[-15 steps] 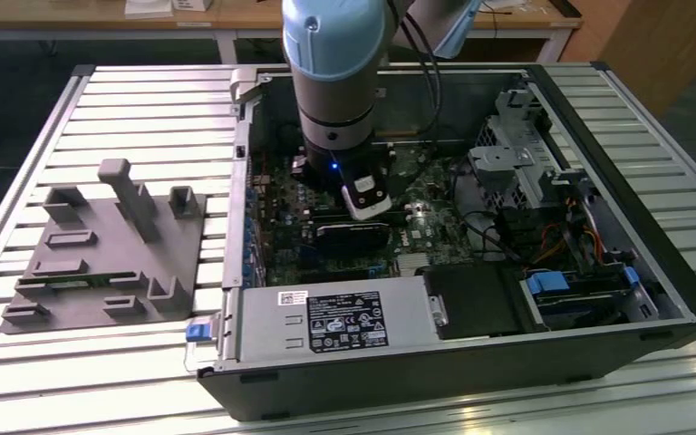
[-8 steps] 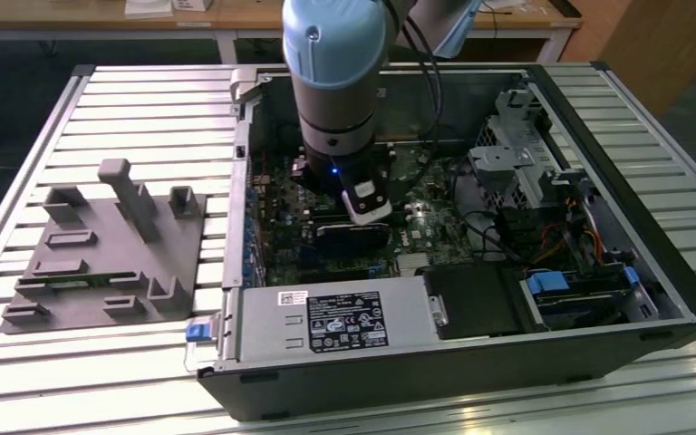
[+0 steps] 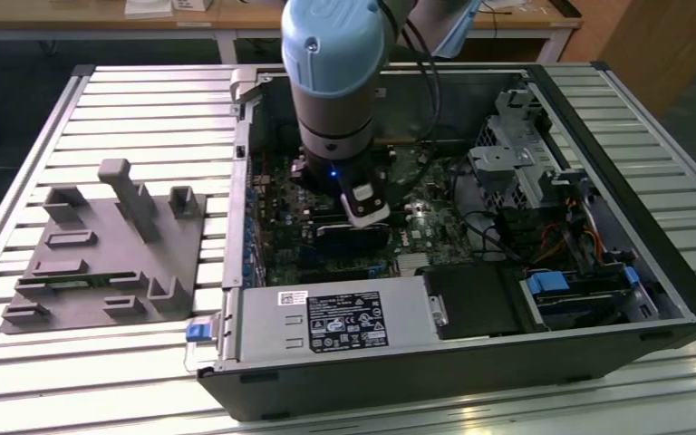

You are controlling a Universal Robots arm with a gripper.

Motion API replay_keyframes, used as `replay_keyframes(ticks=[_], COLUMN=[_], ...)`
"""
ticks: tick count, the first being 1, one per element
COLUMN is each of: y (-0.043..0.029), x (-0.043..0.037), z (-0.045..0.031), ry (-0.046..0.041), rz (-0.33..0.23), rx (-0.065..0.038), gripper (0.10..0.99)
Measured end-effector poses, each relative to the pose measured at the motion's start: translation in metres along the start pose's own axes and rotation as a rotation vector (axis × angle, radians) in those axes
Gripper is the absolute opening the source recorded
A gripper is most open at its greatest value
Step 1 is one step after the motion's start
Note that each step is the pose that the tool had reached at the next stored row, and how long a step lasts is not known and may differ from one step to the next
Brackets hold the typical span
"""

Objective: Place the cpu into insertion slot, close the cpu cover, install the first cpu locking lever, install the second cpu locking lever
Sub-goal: 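Install the second cpu locking lever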

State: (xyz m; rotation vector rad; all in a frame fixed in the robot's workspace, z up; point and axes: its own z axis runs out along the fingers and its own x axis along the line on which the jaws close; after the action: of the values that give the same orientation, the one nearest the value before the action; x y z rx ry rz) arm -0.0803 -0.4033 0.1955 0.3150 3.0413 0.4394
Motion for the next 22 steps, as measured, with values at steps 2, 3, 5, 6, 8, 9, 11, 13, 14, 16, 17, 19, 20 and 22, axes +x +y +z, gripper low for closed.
replay_keyframes(ticks=[2,3,5,6,8,9,11,13,14,16,17,19,20,22], y=[-0.0005,-0.0009,-0.0015,-0.0019,-0.0023,-0.0026,-0.0033,-0.0038,-0.0040,-0.0012,-0.0002,0.0020,0.0030,0.0048], x=[0.0010,0.0015,0.0027,0.0037,0.0052,0.0058,0.0069,0.0073,0.0075,0.0074,0.0073,0.0073,0.0072,0.0071], z=[0.0013,0.0019,0.0028,0.0032,0.0041,0.0047,0.0060,0.0074,0.0076,-0.0003,-0.0031,-0.0091,-0.0123,-0.0175], ry=[0.0008,0.0013,0.0022,0.0028,0.0034,0.0035,0.0039,0.0046,0.0047,0.0028,0.0020,0.0009,0.0005,-0.0005], rz=[0.000,-0.001,-0.001,-0.001,-0.002,-0.002,-0.003,-0.003,-0.004,-0.004,-0.004,-0.005,-0.005,-0.005], rx=[-0.004,-0.005,-0.008,-0.010,-0.014,-0.014,-0.015,-0.015,-0.015,-0.016,-0.016,-0.016,-0.016,-0.013], gripper=[0.106,0.106,0.106,0.106,0.106,0.106,0.106,0.106,0.106,0.106,0.106,0.106,0.106,0.106])
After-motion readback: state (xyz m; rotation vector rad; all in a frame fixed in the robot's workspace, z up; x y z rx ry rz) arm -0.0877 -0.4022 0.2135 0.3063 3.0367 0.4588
